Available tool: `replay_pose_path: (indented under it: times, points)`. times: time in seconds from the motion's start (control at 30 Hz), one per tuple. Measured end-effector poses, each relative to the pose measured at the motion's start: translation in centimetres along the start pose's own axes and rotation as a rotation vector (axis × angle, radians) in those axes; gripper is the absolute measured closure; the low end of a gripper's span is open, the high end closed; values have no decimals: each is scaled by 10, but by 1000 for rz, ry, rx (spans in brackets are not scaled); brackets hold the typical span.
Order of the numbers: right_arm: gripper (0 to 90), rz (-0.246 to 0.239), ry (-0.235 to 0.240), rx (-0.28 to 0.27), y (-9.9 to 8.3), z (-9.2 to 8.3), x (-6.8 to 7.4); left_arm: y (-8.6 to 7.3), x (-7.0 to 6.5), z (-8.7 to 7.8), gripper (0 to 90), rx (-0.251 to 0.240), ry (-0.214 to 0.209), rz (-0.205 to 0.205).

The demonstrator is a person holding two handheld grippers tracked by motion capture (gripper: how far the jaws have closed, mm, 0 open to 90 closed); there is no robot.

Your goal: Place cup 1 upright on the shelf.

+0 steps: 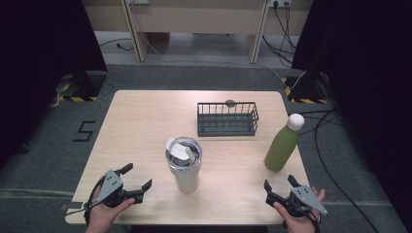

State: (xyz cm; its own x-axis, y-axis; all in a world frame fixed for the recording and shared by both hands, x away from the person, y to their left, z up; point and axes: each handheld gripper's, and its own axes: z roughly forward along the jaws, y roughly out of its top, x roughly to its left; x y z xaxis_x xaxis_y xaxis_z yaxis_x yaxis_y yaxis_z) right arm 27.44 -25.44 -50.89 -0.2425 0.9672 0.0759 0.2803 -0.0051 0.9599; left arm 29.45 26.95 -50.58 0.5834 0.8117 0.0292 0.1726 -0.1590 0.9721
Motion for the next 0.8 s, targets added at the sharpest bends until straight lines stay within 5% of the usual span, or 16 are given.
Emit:
replay_pose_path:
  times: [0.8]
  points:
    - [129, -53, 61, -35, 16, -3, 12, 10, -21, 7, 79, -20, -117, 69]
